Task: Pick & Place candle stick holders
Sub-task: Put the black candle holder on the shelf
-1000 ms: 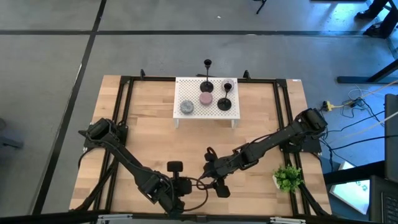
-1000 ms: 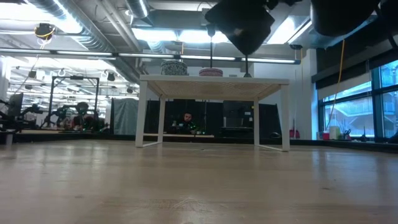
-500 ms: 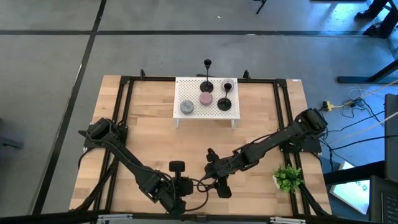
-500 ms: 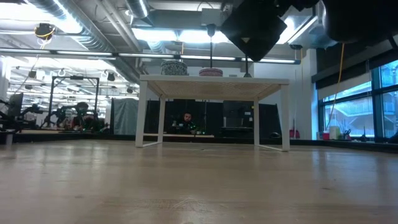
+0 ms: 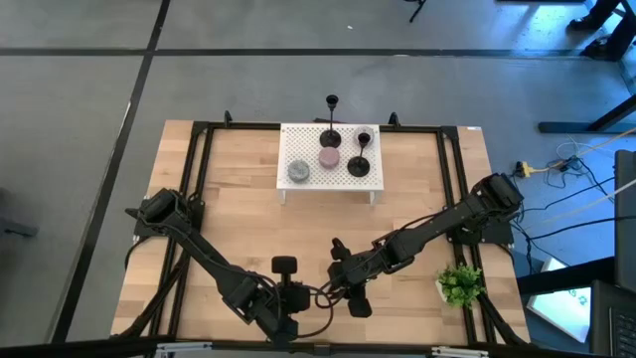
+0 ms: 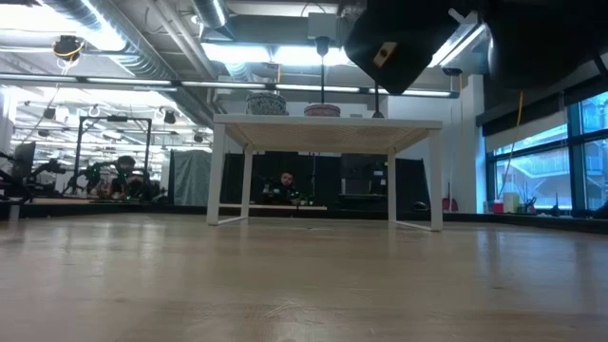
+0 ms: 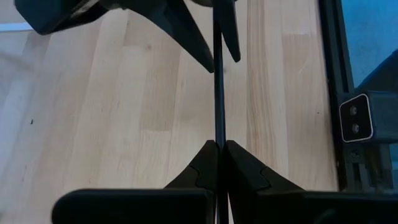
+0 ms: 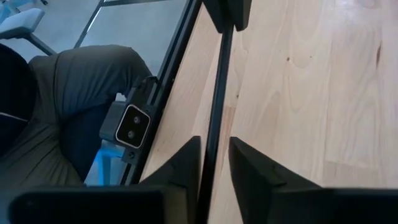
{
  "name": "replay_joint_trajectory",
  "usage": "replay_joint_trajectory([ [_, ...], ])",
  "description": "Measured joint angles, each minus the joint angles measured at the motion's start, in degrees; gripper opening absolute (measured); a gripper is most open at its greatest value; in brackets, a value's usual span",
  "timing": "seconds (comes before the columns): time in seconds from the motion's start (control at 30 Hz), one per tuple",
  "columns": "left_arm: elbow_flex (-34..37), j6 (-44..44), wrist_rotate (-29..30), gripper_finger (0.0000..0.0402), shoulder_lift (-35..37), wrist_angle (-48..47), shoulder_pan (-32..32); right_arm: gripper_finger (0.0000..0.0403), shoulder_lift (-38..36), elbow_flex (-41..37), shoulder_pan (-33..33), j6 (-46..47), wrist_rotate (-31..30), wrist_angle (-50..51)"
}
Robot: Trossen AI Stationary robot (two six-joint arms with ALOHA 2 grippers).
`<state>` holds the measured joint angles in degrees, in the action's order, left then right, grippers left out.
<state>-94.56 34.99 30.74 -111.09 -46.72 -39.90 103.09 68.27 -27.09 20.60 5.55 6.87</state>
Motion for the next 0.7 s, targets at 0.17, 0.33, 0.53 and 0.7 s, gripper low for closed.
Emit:
replay_joint_trajectory([
  [0.17,0.0,-0.2,0.2,0.0008,0.0,0.2,0.0,0.0043,0.0,0.0,0.0,0.0,0.8,0.7],
  [0.33,0.0,0.0,0.2,0.0011,0.0,0.4,0.0,0.0013,0.0,-0.1,0.3,2.9,0.9,1.3],
  [0.53,0.0,0.0,-0.2,0.0013,0.0,0.5,0.0,0.0012,0.0,-0.1,0.4,4.0,1.6,1.5],
  [0.7,0.0,-0.2,-0.2,0.0021,0.0,0.5,0.0,0.0012,0.0,-0.1,0.4,4.0,1.6,1.5],
])
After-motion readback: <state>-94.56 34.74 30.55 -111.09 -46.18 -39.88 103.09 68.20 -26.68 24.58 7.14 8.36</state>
